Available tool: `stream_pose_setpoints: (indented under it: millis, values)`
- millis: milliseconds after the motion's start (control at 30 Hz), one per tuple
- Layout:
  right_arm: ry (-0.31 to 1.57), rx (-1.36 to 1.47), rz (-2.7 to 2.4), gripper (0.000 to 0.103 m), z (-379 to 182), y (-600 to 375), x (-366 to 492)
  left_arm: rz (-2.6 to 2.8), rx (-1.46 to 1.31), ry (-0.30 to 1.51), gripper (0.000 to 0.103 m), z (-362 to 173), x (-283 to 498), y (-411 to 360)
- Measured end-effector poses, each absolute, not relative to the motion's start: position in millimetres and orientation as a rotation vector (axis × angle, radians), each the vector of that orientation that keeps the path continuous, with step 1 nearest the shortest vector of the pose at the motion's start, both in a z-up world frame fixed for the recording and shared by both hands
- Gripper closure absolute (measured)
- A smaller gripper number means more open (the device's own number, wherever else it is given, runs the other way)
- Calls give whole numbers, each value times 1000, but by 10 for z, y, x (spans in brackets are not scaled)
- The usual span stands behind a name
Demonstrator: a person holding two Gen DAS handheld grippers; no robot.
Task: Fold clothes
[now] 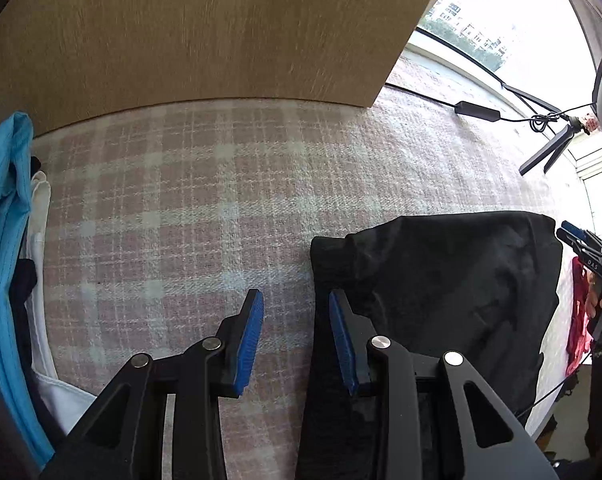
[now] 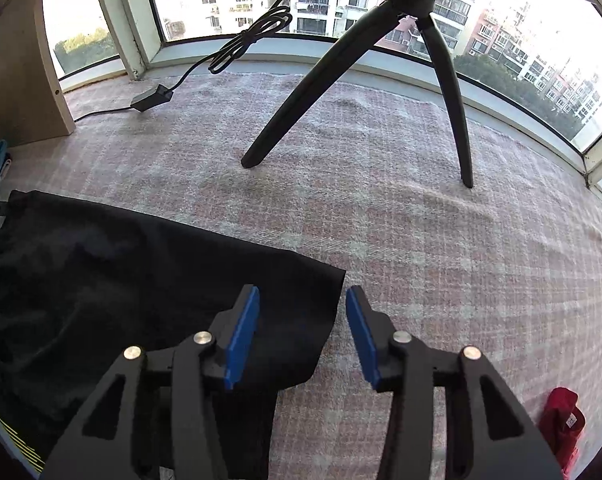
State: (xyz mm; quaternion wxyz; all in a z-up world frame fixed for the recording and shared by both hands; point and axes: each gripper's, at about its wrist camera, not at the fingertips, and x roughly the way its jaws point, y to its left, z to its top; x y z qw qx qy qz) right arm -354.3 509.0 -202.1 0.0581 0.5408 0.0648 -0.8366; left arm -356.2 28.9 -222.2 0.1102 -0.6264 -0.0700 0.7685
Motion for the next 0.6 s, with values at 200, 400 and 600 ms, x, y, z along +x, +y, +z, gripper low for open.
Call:
stream_pose_setpoints:
  millis: [200,400,600]
  values:
    - [87,1673,-2526,52,-2161,5127,-3741,2293,-1825,-195,71,-2097,-3416,199]
    - [118,1656,-2500,74,-2313,5039,-3796,2330,-1835,-186,71,-2050,-3383,42]
    - [111,1528,-2547,98,-1888,5051,-3287,2328,-1792,-164,71,-1971,-3375,61]
